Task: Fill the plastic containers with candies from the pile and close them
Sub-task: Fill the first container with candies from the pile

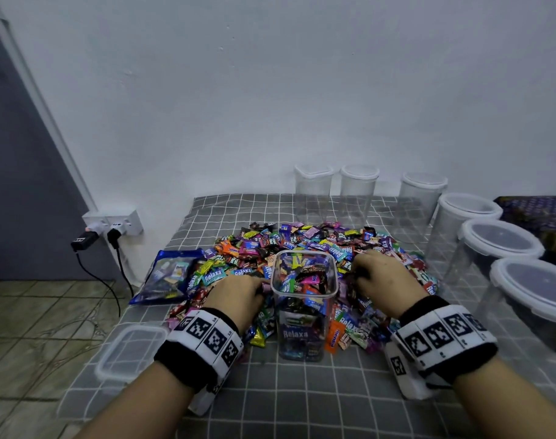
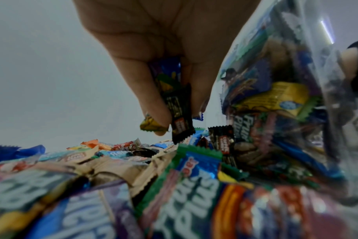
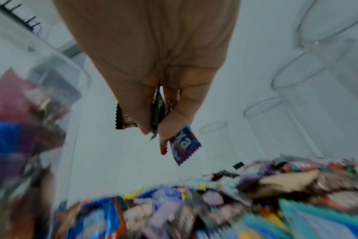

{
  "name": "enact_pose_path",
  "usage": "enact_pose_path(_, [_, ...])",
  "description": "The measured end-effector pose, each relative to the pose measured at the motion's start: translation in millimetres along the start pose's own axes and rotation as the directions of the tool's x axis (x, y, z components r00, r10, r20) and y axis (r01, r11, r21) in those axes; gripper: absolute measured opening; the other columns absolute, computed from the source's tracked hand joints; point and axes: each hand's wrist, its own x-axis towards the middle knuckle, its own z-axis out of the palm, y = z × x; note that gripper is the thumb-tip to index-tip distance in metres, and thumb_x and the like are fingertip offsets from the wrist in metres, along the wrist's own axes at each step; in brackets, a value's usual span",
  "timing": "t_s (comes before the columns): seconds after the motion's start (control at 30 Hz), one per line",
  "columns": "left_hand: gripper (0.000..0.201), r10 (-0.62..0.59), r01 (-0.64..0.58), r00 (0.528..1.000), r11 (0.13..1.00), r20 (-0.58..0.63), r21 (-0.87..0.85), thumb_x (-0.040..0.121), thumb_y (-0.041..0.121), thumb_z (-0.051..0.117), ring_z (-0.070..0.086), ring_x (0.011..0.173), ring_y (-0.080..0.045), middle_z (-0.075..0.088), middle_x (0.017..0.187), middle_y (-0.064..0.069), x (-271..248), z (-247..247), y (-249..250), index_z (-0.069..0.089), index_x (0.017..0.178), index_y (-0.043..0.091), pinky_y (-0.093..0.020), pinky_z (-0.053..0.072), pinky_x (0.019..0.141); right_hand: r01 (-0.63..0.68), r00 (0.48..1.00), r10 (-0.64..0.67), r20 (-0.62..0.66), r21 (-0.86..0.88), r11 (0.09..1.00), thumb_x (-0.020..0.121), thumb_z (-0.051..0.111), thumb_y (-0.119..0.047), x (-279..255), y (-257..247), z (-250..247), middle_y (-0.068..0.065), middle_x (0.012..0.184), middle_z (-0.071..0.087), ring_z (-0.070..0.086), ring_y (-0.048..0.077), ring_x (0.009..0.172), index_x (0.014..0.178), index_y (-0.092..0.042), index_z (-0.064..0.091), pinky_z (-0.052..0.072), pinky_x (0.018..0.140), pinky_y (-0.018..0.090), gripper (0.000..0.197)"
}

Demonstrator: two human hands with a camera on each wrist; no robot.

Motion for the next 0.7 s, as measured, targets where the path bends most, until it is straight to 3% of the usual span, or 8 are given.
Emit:
enact_pose_path(0.1, [0.025, 0.003, -0.003, 1.000, 1.000, -0.014, 0.000, 0.096, 0.027, 0.045, 0.061, 0.097, -0.025, 0.069, 0.102, -0.005, -0.7, -0.5, 0.5, 0.066, 0.108, 0.021, -0.035, 0.050, 0.087, 0.032, 0.983, -0.009, -0.186, 0.120, 0.992, 0.087, 0.058, -0.008, 2.2, -4.2, -21.7, 0.006, 0.097, 0.059, 0.054, 0.022, 0.090, 0.097, -0.007, 0.065, 0.040, 0.078, 0.030, 0.012])
enact_pose_path(0.2, [0.025, 0.004, -0.004, 1.000, 1.000, -0.023, -0.012, 0.096, 0.028, 0.046, 0.062, 0.096, -0.024, 0.069, 0.101, -0.005, -0.4, 0.3, 0.2, 0.066, 0.108, 0.021, -0.035, 0.050, 0.087, 0.125, 0.941, -0.058, -0.335, 0.181, 0.976, 0.087, 0.062, -0.010, 4.4, -20.6, -48.1, 0.000, 0.085, 0.053, 0.047, 0.016, 0.080, 0.092, -0.005, 0.066, 0.027, 0.065, 0.024, 0.008])
enact_pose_path(0.27, [0.025, -0.003, 0.002, 1.000, 1.000, -0.028, -0.026, 0.095, 0.028, 0.047, 0.062, 0.095, -0.024, 0.070, 0.100, -0.006, 0.0, 0.6, -0.5, 0.067, 0.108, 0.021, -0.034, 0.050, 0.086, 0.208, 0.917, -0.110, -0.384, 0.224, 0.952, 0.084, 0.065, -0.009, 5.7, -35.6, -60.3, 0.000, 0.082, 0.053, 0.049, 0.017, 0.079, 0.089, -0.006, 0.066, 0.029, 0.064, 0.026, 0.006])
enact_pose_path(0.37, [0.025, 0.003, -0.003, 1.000, 1.000, -0.031, -0.020, 0.095, 0.028, 0.047, 0.062, 0.095, -0.024, 0.069, 0.100, -0.005, 0.1, 1.1, -1.1, 0.066, 0.110, 0.021, -0.033, 0.050, 0.086, 0.280, 0.927, -0.151, -0.342, 0.367, 0.887, 0.082, 0.067, -0.010, 7.8, -54.1, -64.9, 0.003, 0.083, 0.061, 0.059, 0.023, 0.080, 0.088, -0.011, 0.065, 0.046, 0.073, 0.035, 0.007])
enact_pose_path(0.47, [0.025, 0.015, -0.016, 0.999, 0.999, -0.037, -0.032, 0.096, 0.028, 0.047, 0.062, 0.095, -0.024, 0.069, 0.100, -0.005, -0.6, 0.4, -1.0, 0.066, 0.109, 0.021, -0.033, 0.050, 0.086, 0.276, 0.951, -0.173, -0.256, 0.452, 0.848, 0.081, 0.068, -0.010, 7.3, -66.9, -59.9, 0.005, 0.088, 0.064, 0.061, 0.024, 0.082, 0.089, -0.014, 0.066, 0.051, 0.077, 0.044, 0.009])
enact_pose_path(0.7, [0.025, 0.022, -0.024, 0.999, 0.998, -0.034, -0.051, 0.096, 0.028, 0.046, 0.062, 0.092, -0.024, 0.069, 0.097, -0.006, -1.7, -1.2, 0.1, 0.066, 0.107, 0.019, -0.032, 0.049, 0.082, 0.284, 0.959, -0.261, -0.110, 0.378, 0.881, 0.081, 0.065, -0.008, 2.7, -79.6, -46.6, -0.001, 0.092, 0.058, 0.055, 0.017, 0.088, 0.093, -0.016, 0.066, 0.046, 0.082, 0.032, 0.014])
